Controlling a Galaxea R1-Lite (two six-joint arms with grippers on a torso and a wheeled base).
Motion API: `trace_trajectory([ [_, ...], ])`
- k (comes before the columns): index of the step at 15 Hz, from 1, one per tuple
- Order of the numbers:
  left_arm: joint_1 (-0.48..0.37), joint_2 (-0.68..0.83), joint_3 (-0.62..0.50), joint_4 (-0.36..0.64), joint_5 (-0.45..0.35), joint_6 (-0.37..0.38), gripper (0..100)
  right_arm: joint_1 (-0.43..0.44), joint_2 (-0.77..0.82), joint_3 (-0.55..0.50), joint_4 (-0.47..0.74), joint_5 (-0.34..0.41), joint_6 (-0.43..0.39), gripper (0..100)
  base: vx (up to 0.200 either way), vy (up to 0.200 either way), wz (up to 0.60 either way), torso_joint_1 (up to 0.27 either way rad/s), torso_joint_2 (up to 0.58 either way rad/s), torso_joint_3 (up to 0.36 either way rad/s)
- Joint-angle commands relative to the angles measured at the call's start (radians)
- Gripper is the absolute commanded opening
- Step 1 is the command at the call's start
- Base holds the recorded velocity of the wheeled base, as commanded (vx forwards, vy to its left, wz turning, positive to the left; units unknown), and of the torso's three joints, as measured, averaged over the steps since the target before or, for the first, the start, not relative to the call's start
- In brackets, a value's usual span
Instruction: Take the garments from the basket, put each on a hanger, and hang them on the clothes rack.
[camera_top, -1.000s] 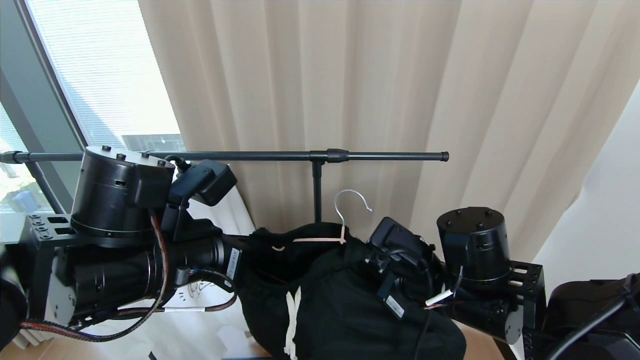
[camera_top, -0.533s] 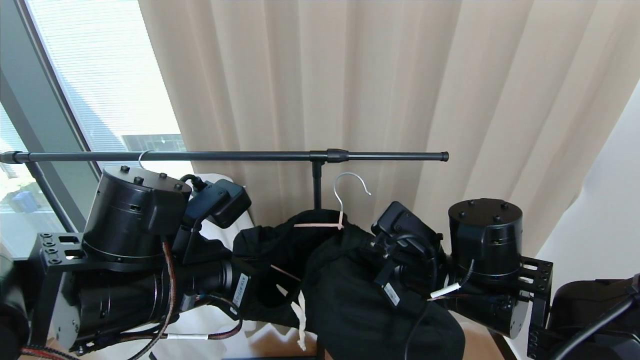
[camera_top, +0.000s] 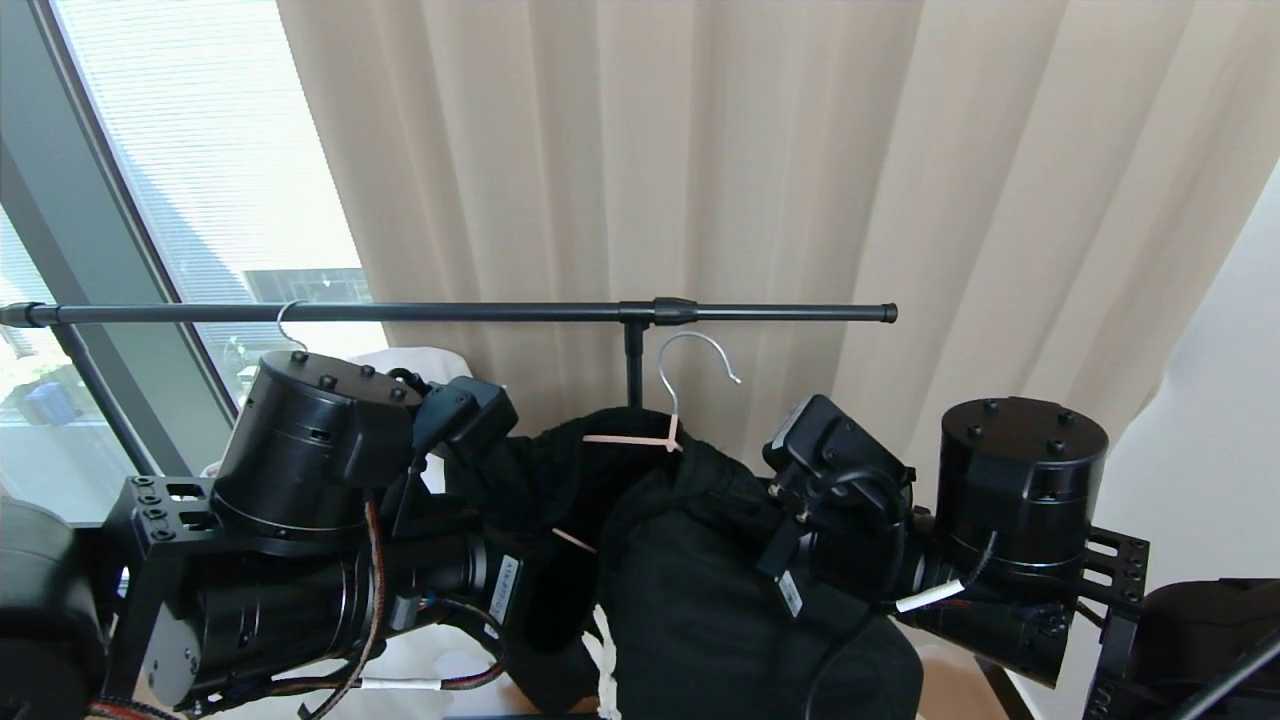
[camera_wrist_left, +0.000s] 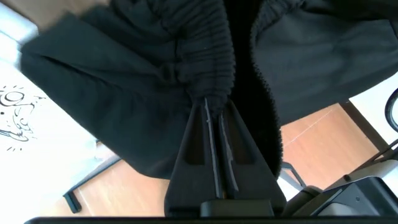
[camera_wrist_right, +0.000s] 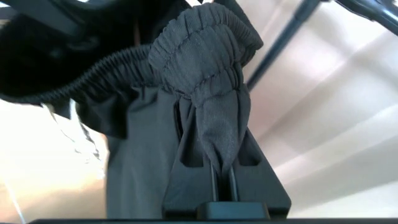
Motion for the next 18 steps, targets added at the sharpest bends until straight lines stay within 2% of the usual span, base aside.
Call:
trace_trajectory([
  [1, 0.0, 0.018, -0.001, -0.002, 0.0, -0.011, 0, 0.012, -0.004, 0.02, -0.015, 0.017, -0.001, 0, 0.0, 0.0, 0.0, 0.0, 0.0, 0.0],
  [5, -0.001, 0.018, -0.003, -0.006, -0.003, -0.025, 0, 0.015, -0.006, 0.04, -0.043, 0.057, -0.003, 0, 0.0, 0.0, 0.0, 0.0, 0.0, 0.0],
  [12, -0.017, 0.021, -0.006, -0.008, -0.003, -0.023, 0, 0.056, -0.01, 0.074, -0.107, 0.062, -0.004, 0, 0.0, 0.0, 0.0, 0.0, 0.0, 0.0],
  [13, -0.021, 0.022, -0.006, -0.008, -0.003, -0.023, 100, 0.058, -0.013, 0.077, -0.107, 0.062, -0.004, 0, 0.0, 0.0, 0.0, 0.0, 0.0, 0.0],
  [16, -0.032, 0.019, -0.003, -0.006, -0.001, -0.02, 100, 0.058, -0.024, 0.078, -0.109, 0.062, -0.003, 0, 0.0, 0.0, 0.0, 0.0, 0.0, 0.0],
  [18, -0.093, -0.015, 0.008, -0.005, 0.026, -0.023, 100, 0.058, -0.029, 0.078, -0.109, 0.062, -0.003, 0, 0.0, 0.0, 0.0, 0.0, 0.0, 0.0],
])
